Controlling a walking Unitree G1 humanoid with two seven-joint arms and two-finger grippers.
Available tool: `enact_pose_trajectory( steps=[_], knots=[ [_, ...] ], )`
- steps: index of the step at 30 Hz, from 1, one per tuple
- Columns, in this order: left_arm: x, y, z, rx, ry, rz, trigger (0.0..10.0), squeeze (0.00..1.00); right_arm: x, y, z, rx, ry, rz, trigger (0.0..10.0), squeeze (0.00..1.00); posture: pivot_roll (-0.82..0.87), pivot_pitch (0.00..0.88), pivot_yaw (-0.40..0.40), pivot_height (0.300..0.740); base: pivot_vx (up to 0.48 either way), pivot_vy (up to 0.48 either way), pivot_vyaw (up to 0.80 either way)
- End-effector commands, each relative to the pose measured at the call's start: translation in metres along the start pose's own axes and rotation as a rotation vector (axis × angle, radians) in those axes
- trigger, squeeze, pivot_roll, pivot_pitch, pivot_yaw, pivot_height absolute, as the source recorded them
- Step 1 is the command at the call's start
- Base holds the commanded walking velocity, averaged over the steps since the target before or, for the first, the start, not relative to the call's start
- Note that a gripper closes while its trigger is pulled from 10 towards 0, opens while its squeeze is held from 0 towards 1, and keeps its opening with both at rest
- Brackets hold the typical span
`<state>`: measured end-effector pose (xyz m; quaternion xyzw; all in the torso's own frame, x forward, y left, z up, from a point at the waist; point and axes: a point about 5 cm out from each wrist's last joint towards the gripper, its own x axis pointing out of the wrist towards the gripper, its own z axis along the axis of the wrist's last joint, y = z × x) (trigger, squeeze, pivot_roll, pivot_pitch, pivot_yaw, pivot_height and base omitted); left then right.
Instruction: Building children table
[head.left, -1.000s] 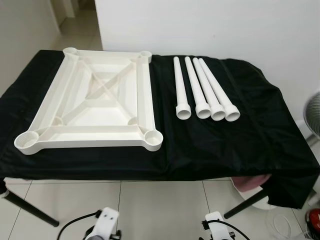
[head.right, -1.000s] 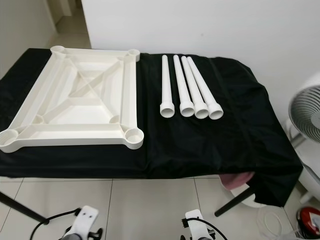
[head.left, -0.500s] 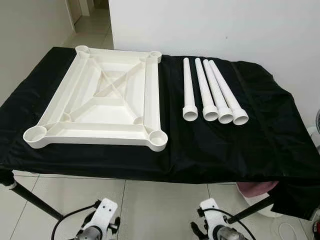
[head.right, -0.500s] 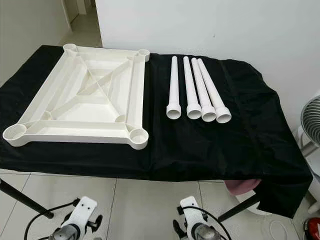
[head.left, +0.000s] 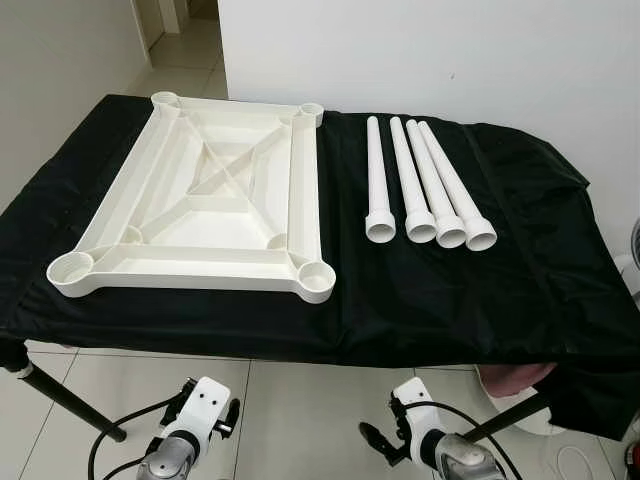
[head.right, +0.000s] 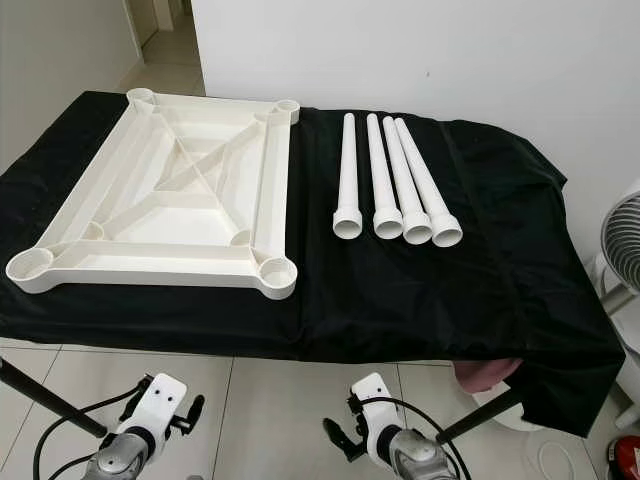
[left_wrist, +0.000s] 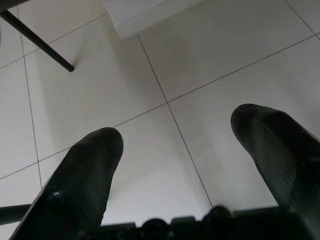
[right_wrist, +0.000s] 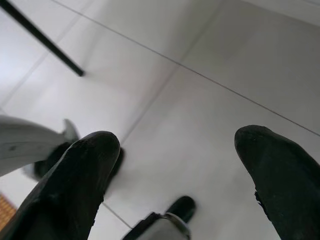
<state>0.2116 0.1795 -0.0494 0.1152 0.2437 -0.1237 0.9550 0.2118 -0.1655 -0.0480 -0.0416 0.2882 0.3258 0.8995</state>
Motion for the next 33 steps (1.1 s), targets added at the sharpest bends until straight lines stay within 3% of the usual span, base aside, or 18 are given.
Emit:
enact_pose_trajectory(
  steps=[1, 3, 5, 8, 14, 17, 22, 25, 31, 33],
  knots=[
    [-0.011, -0.022, -0.004, 0.025, -0.011, -0.49, 10.0, 0.0, -0.005, 0.003, -0.004, -0.002, 0.004, 0.077, 10.0, 0.0, 0.02, 0.0, -0.037, 0.74, 0.0, 0.0, 0.0],
    [-0.011, -0.022, -0.003, 0.034, -0.019, -0.505, 10.0, 0.0, -0.006, 0.004, -0.005, -0.004, 0.002, 0.1, 10.0, 0.0, 0.02, 0.0, -0.037, 0.74, 0.0, 0.0, 0.0],
    [-0.016, -0.023, -0.004, 0.055, -0.032, -0.589, 10.0, 0.0, -0.011, 0.006, -0.008, -0.009, 0.0, 0.185, 10.0, 0.0, 0.02, 0.0, -0.035, 0.74, 0.0, 0.0, 0.0],
    [-0.025, -0.021, -0.009, 0.139, -0.011, -0.698, 10.0, 0.0, -0.017, 0.009, -0.01, -0.038, 0.002, 0.283, 10.0, 0.0, 0.02, 0.0, -0.035, 0.74, 0.0, 0.0, 0.0],
    [-0.031, -0.018, -0.012, 0.175, -0.011, -0.751, 10.0, 0.0, -0.024, 0.005, -0.007, -0.075, -0.014, 0.348, 10.0, 0.0, 0.02, 0.0, -0.033, 0.74, 0.0, 0.0, 0.0],
    [-0.038, -0.012, -0.015, 0.212, -0.006, -0.816, 10.0, 0.0, -0.035, -0.004, 0.01, -0.113, -0.093, 0.451, 10.0, 0.0, 0.02, 0.0, -0.029, 0.74, 0.0, 0.0, 0.0],
    [-0.044, -0.01, -0.017, 0.231, -0.009, -0.88, 10.0, 0.0, -0.044, -0.008, 0.022, -0.127, -0.131, 0.527, 10.0, 0.0, 0.02, 0.0, -0.029, 0.74, 0.0, 0.0, 0.0],
    [-0.047, -0.009, -0.008, 0.255, -0.07, -0.935, 10.0, 0.0, -0.053, -0.006, 0.034, -0.151, -0.152, 0.633, 10.0, 0.0, 0.02, 0.0, -0.026, 0.74, 0.0, 0.0, 0.0],
    [-0.05, -0.013, -0.004, 0.263, -0.102, -0.99, 10.0, 0.0, -0.062, -0.006, 0.047, -0.186, -0.158, 0.709, 10.0, 0.0, 0.02, 0.0, -0.028, 0.74, 0.0, 0.0, 0.0],
    [-0.053, -0.009, 0.007, 0.293, -0.144, -1.032, 10.0, 0.0, -0.072, -0.004, 0.058, -0.227, -0.153, 0.781, 10.0, 0.0, 0.02, 0.0, -0.026, 0.74, 0.0, 0.0, 0.0]
  ],
)
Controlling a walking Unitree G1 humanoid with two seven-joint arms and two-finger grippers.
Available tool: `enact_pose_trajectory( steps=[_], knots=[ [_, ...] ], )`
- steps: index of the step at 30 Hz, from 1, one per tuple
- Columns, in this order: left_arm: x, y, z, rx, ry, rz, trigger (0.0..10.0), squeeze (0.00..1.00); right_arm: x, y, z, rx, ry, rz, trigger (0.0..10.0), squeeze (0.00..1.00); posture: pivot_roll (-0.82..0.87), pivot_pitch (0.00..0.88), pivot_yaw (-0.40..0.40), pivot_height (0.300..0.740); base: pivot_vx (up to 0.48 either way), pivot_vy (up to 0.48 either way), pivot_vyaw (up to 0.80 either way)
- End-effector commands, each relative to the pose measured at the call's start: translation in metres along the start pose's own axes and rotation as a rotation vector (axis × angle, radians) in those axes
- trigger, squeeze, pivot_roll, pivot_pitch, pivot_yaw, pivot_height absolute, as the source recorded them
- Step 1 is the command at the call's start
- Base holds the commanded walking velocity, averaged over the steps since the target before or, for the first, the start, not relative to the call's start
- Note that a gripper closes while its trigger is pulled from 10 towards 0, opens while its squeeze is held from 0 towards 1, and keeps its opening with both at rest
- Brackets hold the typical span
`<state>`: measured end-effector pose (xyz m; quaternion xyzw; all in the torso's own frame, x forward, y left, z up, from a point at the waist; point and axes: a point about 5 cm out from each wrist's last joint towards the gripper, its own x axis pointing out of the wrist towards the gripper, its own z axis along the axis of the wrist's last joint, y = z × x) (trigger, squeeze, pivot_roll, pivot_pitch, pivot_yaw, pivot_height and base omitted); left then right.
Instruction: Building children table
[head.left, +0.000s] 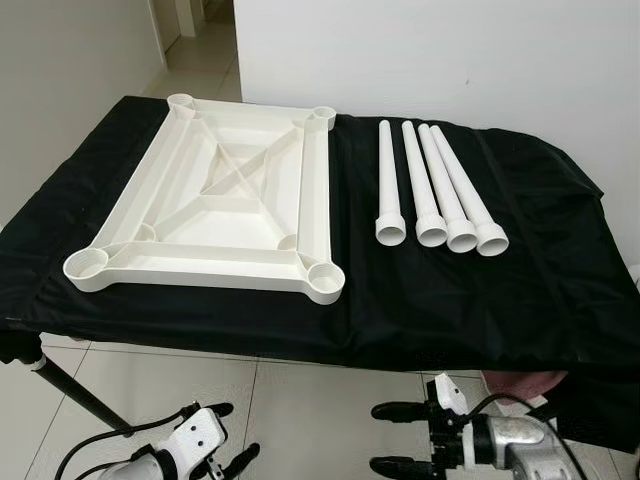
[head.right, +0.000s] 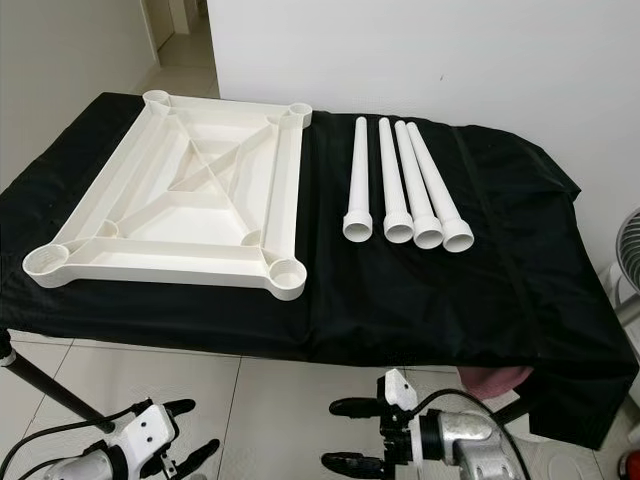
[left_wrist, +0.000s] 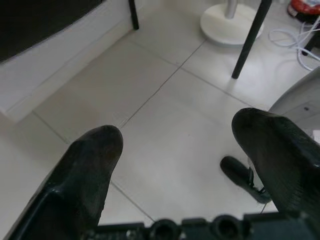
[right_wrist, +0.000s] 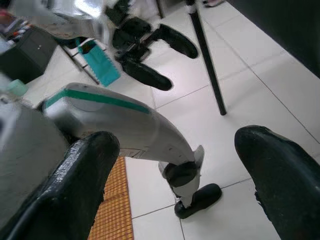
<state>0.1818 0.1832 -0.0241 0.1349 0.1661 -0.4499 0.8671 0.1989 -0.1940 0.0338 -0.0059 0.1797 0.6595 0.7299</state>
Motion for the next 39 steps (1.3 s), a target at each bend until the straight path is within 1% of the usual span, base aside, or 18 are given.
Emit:
enact_pose_trajectory(
  steps=[1, 3, 4, 9, 11, 12, 14, 15, 17, 19, 20, 21, 23, 25, 31, 34, 35, 39],
  knots=[
    [-0.007, -0.014, 0.004, 0.015, -0.008, -0.405, 10.0, 0.0, -0.001, 0.002, 0.005, -0.006, -0.002, 0.04, 10.0, 0.0, 0.02, 0.0, -0.026, 0.74, 0.0, 0.0, 0.0],
    [-0.008, -0.013, 0.008, 0.027, -0.02, -0.418, 10.0, 0.0, -0.003, 0.004, 0.008, -0.014, 0.002, 0.063, 10.0, 0.0, 0.02, 0.0, -0.026, 0.74, 0.0, 0.0, 0.0],
    [-0.012, -0.001, 0.023, 0.066, -0.05, -0.443, 10.0, 0.0, -0.007, 0.005, 0.016, -0.058, 0.024, 0.098, 10.0, 0.0, 0.02, 0.0, -0.022, 0.74, 0.0, 0.0, 0.0],
    [-0.014, 0.006, 0.034, 0.088, -0.067, -0.452, 10.0, 0.0, -0.009, 0.005, 0.021, -0.083, 0.027, 0.108, 10.0, 0.0, 0.02, 0.0, -0.021, 0.74, 0.0, 0.0, 0.0],
    [-0.018, 0.017, 0.057, 0.132, -0.106, -0.455, 10.0, 0.0, -0.012, 0.003, 0.037, -0.121, 0.016, 0.121, 10.0, 0.0, 0.02, 0.0, -0.015, 0.74, 0.0, 0.0, 0.0],
    [-0.018, 0.017, 0.057, 0.132, -0.106, -0.455, 10.0, 0.0, -0.012, 0.003, 0.037, -0.121, 0.016, 0.121, 10.0, 0.0, 0.02, 0.0, -0.015, 0.74, 0.0, 0.0, 0.0],
    [-0.021, 0.024, 0.084, 0.167, -0.16, -0.434, 10.0, 0.0, -0.014, -0.005, 0.051, -0.164, 0.007, 0.104, 10.0, 0.0, 0.03, 0.0, -0.013, 0.74, 0.0, 0.0, 0.0],
    [-0.021, 0.024, 0.084, 0.167, -0.16, -0.434, 10.0, 0.0, -0.014, -0.005, 0.051, -0.164, 0.007, 0.104, 10.0, 0.0, 0.03, 0.0, -0.013, 0.74, 0.0, 0.0, 0.0],
    [-0.024, 0.03, 0.103, 0.193, -0.205, -0.402, 10.0, 0.0, -0.015, -0.015, 0.061, -0.198, -0.012, 0.062, 10.0, 0.0, 0.03, 0.0, -0.013, 0.74, 0.0, 0.0, 0.0],
    [-0.024, 0.03, 0.103, 0.193, -0.205, -0.402, 10.0, 0.0, -0.015, -0.015, 0.061, -0.198, -0.012, 0.062, 10.0, 0.0, 0.03, 0.0, -0.013, 0.74, 0.0, 0.0, 0.0],
    [-0.023, 0.037, 0.119, 0.199, -0.24, -0.379, 10.0, 0.0, -0.015, -0.019, 0.067, -0.207, -0.037, 0.029, 10.0, 0.0, 0.02, 0.0, -0.012, 0.74, 0.0, 0.0, 0.0],
    [-0.023, 0.037, 0.119, 0.199, -0.24, -0.379, 10.0, 0.0, -0.015, -0.019, 0.067, -0.207, -0.037, 0.029, 10.0, 0.0, 0.02, 0.0, -0.012, 0.74, 0.0, 0.0, 0.0],
    [-0.018, 0.058, 0.159, 0.178, -0.337, -0.324, 10.0, 0.0, -0.013, -0.037, 0.088, -0.251, -0.15, -0.113, 10.0, 0.0, 0.02, 0.0, -0.014, 0.74, 0.0, 0.0, 0.0],
    [-0.013, 0.07, 0.176, 0.155, -0.402, -0.267, 10.0, 0.0, -0.011, -0.051, 0.102, -0.261, -0.239, -0.237, 10.0, 0.0, 0.02, 0.0, -0.014, 0.74, 0.0, 0.0, 0.0],
    [-0.007, 0.084, 0.19, 0.122, -0.47, -0.155, 10.0, 0.0, -0.004, -0.067, 0.121, -0.227, -0.363, -0.397, 10.0, 0.0, 0.02, 0.0, -0.016, 0.74, 0.0, 0.0, 0.0],
    [0.002, 0.1, 0.207, 0.061, -0.544, 0.003, 10.0, 0.0, -0.001, -0.081, 0.139, -0.196, -0.488, -0.57, 10.0, 0.0, 0.01, 0.0, -0.018, 0.74, 0.0, 0.0, 0.0],
    [0.002, 0.1, 0.207, 0.061, -0.544, 0.003, 10.0, 0.0, -0.001, -0.081, 0.139, -0.196, -0.488, -0.57, 10.0, 0.0, 0.01, 0.0, -0.018, 0.74, 0.0, 0.0, 0.0],
    [0.012, 0.116, 0.22, -0.001, -0.572, 0.181, 10.0, 0.0, -0.002, -0.097, 0.154, -0.153, -0.571, -0.816, 10.0, 0.0, 0.01, 0.0, -0.019, 0.74, 0.0, 0.0, 0.0]
  ],
)
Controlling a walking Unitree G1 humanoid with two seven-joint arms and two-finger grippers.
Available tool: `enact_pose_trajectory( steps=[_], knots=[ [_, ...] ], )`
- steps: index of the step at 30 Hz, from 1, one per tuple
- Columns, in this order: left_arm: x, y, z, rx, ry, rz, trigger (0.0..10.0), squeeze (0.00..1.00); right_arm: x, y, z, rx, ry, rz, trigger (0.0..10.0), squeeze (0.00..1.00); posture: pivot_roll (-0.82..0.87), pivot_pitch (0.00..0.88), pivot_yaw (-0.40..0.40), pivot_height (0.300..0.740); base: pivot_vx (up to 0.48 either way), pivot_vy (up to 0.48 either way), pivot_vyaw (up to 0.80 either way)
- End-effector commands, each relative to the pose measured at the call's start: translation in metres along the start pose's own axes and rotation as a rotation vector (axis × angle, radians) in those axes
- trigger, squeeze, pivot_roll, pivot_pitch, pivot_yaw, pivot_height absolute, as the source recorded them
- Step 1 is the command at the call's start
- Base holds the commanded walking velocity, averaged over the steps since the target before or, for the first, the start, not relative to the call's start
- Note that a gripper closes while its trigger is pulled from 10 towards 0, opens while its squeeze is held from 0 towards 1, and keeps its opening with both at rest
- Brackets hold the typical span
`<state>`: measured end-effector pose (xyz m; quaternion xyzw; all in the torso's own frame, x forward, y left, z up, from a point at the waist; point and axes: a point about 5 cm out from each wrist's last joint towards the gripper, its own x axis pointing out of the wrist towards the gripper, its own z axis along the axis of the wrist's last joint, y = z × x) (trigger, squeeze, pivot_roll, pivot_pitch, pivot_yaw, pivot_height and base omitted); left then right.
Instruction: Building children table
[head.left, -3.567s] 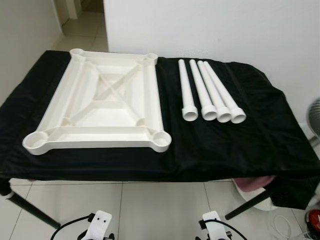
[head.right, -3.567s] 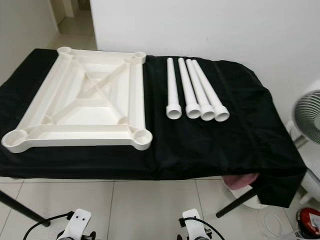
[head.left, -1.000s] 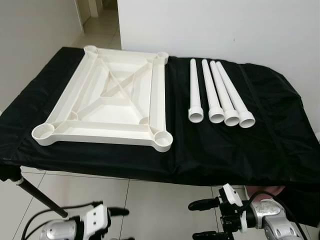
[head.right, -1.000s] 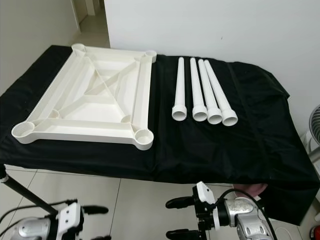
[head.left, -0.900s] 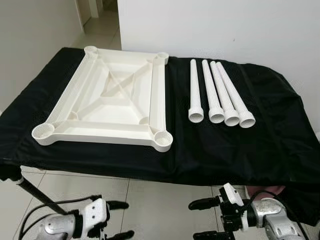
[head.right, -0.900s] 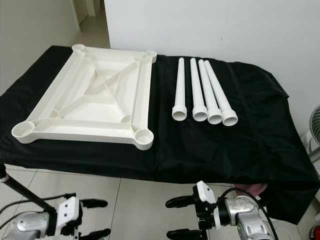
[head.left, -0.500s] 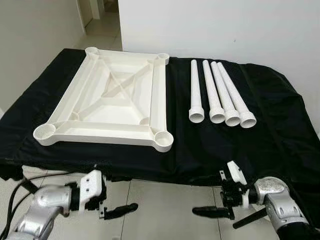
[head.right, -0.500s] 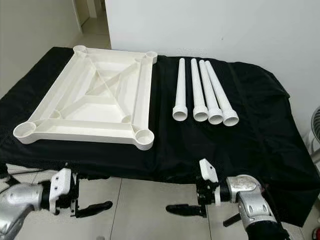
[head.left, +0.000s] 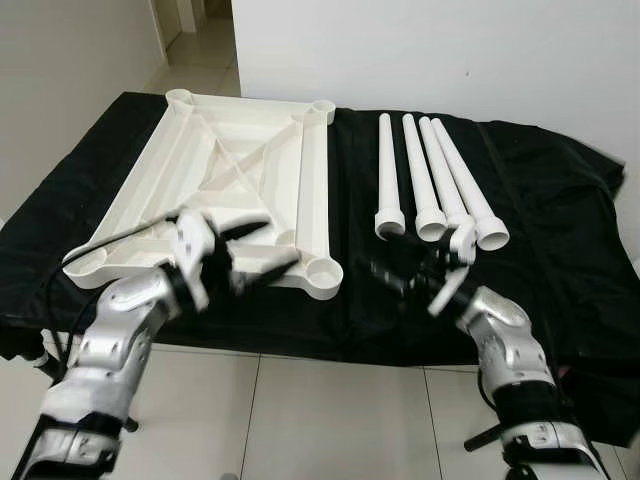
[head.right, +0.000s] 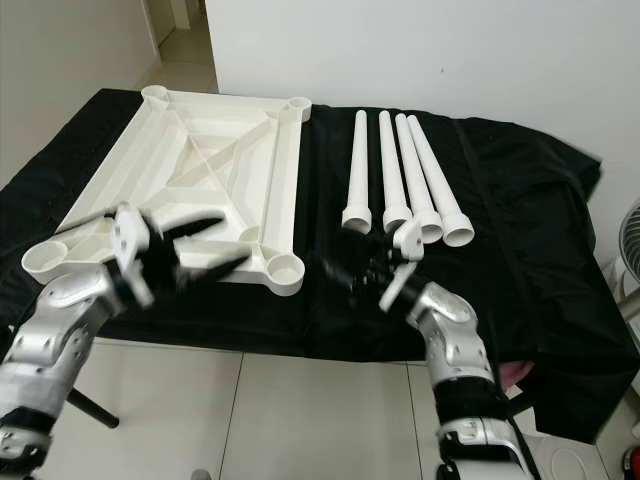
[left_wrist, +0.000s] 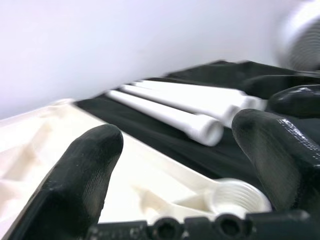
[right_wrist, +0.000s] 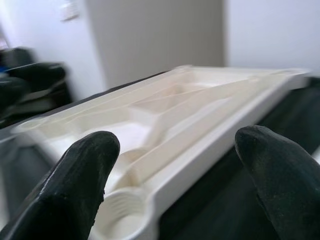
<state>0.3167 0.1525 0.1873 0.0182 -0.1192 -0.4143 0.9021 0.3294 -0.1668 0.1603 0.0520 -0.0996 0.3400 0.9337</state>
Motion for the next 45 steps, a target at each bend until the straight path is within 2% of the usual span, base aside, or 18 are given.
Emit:
enact_pose_trajectory(
  steps=[1, 6, 9, 11, 12, 14, 15, 17, 18, 19, 20, 24, 28, 29, 32, 34, 38, 45],
  knots=[
    [-0.001, 0.003, -0.007, -0.016, 0.041, 0.054, 10.0, 0.0, -0.002, -0.004, -0.003, -0.004, 0.012, -0.071, 10.0, 0.0, 0.01, 0.0, -0.019, 0.74, 0.0, 0.0, 0.0],
    [0.013, 0.018, -0.008, -0.036, 0.028, 0.272, 10.0, 0.0, 0.015, -0.005, 0.001, -0.07, 0.0, -0.313, 10.0, 0.0, 0.0, 0.0, -0.024, 0.74, 0.0, 0.0, 0.0],
    [0.014, 0.02, -0.009, -0.035, 0.024, 0.305, 10.0, 0.0, 0.017, -0.003, 0.003, -0.083, -0.015, -0.327, 10.0, 0.0, -0.01, 0.0, -0.026, 0.74, 0.0, 0.0, 0.0],
    [0.015, 0.022, -0.015, 0.01, 0.071, 0.387, 10.0, 0.0, 0.018, -0.002, 0.002, -0.118, -0.008, -0.431, 10.0, 0.0, -0.01, 0.0, -0.031, 0.74, 0.0, 0.0, 0.0],
    [0.015, 0.022, -0.017, 0.034, 0.091, 0.412, 10.0, 0.0, 0.017, -0.002, 0.001, -0.13, 0.004, -0.471, 10.0, 0.0, -0.01, 0.0, -0.031, 0.74, 0.0, 0.0, 0.0],
    [0.015, 0.022, -0.017, 0.034, 0.091, 0.412, 10.0, 0.0, 0.017, -0.002, 0.001, -0.13, 0.004, -0.471, 10.0, 0.0, -0.01, 0.0, -0.031, 0.74, 0.0, 0.0, 0.0],
    [0.015, 0.022, -0.018, 0.039, 0.099, 0.442, 10.0, 0.0, 0.016, -0.003, 0.0, -0.133, 0.012, -0.514, 10.0, 0.0, -0.02, 0.0, -0.03, 0.74, 0.0, 0.0, 0.0],
    [0.011, 0.013, -0.019, 0.022, 0.068, 0.532, 10.0, 0.0, 0.011, 0.01, 0.001, -0.18, -0.026, -0.518, 10.0, 0.0, -0.02, 0.0, -0.037, 0.74, 0.0, 0.0, 0.0],
    [0.009, 0.009, -0.019, 0.024, 0.054, 0.564, 10.0, 0.0, 0.008, 0.014, 0.0, -0.178, -0.043, -0.523, 10.0, 0.07, -0.02, 0.0, -0.04, 0.74, 0.0, 0.0, 0.0],
    [0.007, 0.007, -0.018, 0.028, 0.046, 0.581, 10.0, 0.0, 0.006, 0.017, 0.0, -0.174, -0.053, -0.526, 10.0, 0.07, -0.02, 0.0, -0.04, 0.74, 0.0, 0.0, 0.0],
    [0.007, 0.003, -0.019, 0.011, 0.034, 0.595, 10.0, 0.0, 0.004, 0.02, 0.0, -0.166, -0.07, -0.551, 10.0, 1.0, -0.02, 0.0, -0.048, 0.74, 0.0, 0.0, 0.0],
    [0.006, 0.001, -0.02, 0.003, 0.023, 0.612, 10.0, 0.0, 0.002, 0.022, 0.0, -0.169, -0.084, -0.567, 10.0, 1.0, -0.02, 0.0, -0.048, 0.74, 0.0, 0.0, 0.0],
    [0.003, -0.003, -0.028, -0.008, 0.036, 0.676, 10.0, 0.0, -0.004, 0.027, 0.002, -0.186, -0.126, -0.62, 10.0, 1.0, -0.02, 0.0, -0.051, 0.74, 0.0, 0.0, 0.0],
    [0.001, -0.004, -0.03, 0.009, 0.048, 0.698, 10.0, 0.0, -0.005, 0.029, 0.002, -0.229, -0.122, -0.629, 10.0, 0.0, -0.02, 0.0, -0.048, 0.74, 0.0, 0.0, 0.0],
    [0.0, -0.003, -0.032, 0.012, 0.061, 0.722, 10.0, 0.0, -0.005, 0.029, 0.003, -0.246, -0.132, -0.633, 10.0, 0.0, -0.02, 0.0, -0.041, 0.74, 0.0, 0.0, 0.0],
    [0.0, 0.0, -0.029, 0.074, 0.054, 0.749, 10.0, 0.0, -0.002, 0.026, 0.002, -0.271, -0.109, -0.634, 10.0, 0.0, -0.01, 0.0, -0.038, 0.74, 0.0, 0.0, 0.0],
    [-0.005, 0.004, -0.026, 0.115, 0.058, 0.793, 10.0, 0.0, 0.003, 0.018, 0.003, -0.277, -0.079, -0.652, 10.0, 0.0, 0.0, 0.0, -0.042, 0.74, 0.0, 0.0, 0.0],
    [-0.009, 0.003, -0.026, 0.095, 0.046, 0.796, 10.0, 0.0, 0.008, 0.019, 0.006, -0.31, -0.087, -0.639, 10.0, 0.0, 0.01, 0.0, -0.051, 0.74, 0.0, 0.0, 0.0]
  ],
)
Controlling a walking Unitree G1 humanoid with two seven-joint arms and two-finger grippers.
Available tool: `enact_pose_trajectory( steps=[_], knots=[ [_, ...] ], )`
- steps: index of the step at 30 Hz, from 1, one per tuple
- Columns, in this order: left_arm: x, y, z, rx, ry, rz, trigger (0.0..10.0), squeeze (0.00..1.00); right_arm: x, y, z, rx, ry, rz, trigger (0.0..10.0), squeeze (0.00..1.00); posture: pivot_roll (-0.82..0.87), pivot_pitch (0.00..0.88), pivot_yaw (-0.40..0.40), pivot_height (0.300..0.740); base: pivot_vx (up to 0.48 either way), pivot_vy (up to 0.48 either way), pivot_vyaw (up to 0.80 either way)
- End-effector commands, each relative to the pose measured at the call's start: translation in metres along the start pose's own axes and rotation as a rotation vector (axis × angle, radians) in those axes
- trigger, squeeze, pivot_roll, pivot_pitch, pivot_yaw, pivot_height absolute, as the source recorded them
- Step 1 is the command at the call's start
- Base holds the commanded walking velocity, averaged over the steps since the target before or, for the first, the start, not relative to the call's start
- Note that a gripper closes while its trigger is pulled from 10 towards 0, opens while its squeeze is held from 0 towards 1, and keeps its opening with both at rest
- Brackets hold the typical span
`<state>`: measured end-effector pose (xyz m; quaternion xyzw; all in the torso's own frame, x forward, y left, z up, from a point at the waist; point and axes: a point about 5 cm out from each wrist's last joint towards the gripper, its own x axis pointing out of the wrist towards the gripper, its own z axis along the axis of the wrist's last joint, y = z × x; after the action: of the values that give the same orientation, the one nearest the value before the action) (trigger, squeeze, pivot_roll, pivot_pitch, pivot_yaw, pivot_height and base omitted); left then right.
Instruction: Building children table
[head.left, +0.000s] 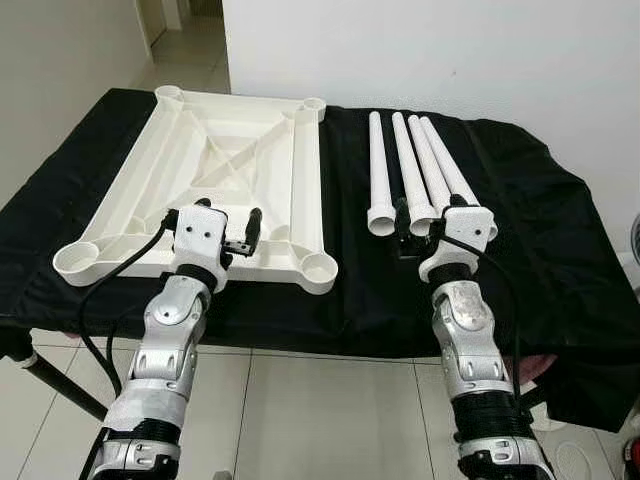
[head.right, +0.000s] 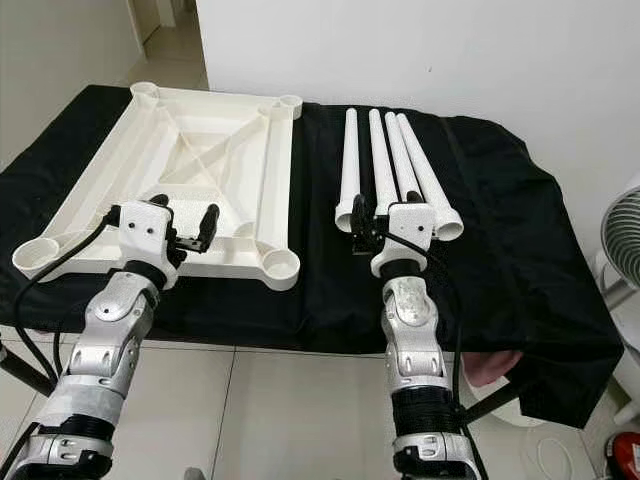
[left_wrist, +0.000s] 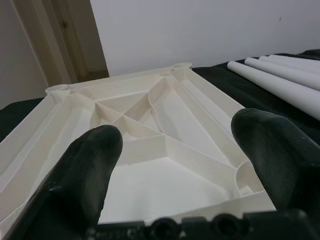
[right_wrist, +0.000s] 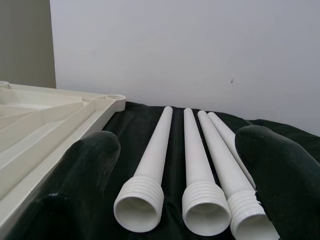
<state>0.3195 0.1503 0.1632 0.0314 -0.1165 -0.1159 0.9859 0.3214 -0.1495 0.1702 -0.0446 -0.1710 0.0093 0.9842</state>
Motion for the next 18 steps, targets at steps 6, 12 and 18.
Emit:
enact_pose_trajectory(
  steps=[6, 12, 18],
  knots=[
    [-0.002, 0.011, 0.0, -0.003, -0.006, 0.183, 10.0, 0.0, 0.001, 0.005, -0.004, -0.028, 0.003, 0.014, 10.0, 0.0, 0.01, 0.0, -0.05, 0.74, 0.0, 0.0, 0.0],
    [-0.005, 0.018, -0.002, -0.007, 0.004, 0.198, 10.0, 0.0, 0.001, 0.004, -0.006, -0.033, 0.009, 0.019, 10.0, 0.0, 0.01, 0.0, -0.045, 0.74, 0.0, 0.0, 0.0],
    [-0.003, 0.019, -0.001, -0.003, -0.005, 0.202, 10.0, 0.0, 0.002, 0.002, -0.009, -0.045, 0.015, 0.016, 10.0, 0.0, 0.01, 0.0, -0.049, 0.74, 0.0, 0.0, 0.0]
  ],
)
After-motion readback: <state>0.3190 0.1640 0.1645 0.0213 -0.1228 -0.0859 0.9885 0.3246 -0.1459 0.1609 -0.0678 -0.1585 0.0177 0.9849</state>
